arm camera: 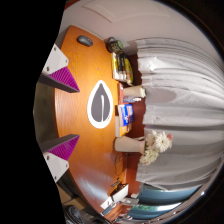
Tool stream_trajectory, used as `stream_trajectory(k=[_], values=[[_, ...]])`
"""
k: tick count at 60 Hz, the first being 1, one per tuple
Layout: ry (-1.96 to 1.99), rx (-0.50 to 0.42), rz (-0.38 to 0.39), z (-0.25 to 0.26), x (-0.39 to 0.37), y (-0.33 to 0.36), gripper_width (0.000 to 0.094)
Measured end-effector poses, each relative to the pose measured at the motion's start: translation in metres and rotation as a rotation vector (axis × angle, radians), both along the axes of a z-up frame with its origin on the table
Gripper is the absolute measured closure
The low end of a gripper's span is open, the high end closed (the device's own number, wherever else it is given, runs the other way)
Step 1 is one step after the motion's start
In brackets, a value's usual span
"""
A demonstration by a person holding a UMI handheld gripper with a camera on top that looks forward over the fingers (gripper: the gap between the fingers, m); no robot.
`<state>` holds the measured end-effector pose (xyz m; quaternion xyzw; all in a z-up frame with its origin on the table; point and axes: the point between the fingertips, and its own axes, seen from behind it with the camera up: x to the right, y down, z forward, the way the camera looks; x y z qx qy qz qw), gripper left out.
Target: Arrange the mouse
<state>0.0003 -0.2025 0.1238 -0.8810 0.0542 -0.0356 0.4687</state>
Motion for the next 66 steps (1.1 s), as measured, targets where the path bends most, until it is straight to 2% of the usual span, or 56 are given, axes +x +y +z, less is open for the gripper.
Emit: stream_trajectory(k=[11, 19, 27, 40, 52, 55, 63, 66], values=[[0.055, -0.139, 0.141, -0.076, -0.130, -0.013, 0.0099], [0.081, -0.194, 0.250, -0.104, -0.223, -0.010, 0.0094], [0.094, -0.211, 0.315, -0.116, -0.296, 0.013, 0.0084], [0.076, -0.216, 0.338, -0.131, -0.365, 0.076, 0.0092], [0.035, -0.207, 0.284, -0.138, -0.382, 0.130, 0.0160], [0.035, -0.204, 0.254, -0.138, -0.381, 0.141, 0.0222], [0.033, -0.211, 0.221, -0.139, -0.379, 0.151, 0.0468], [0.035, -0.222, 0.215, -0.140, -0.379, 0.151, 0.0495]])
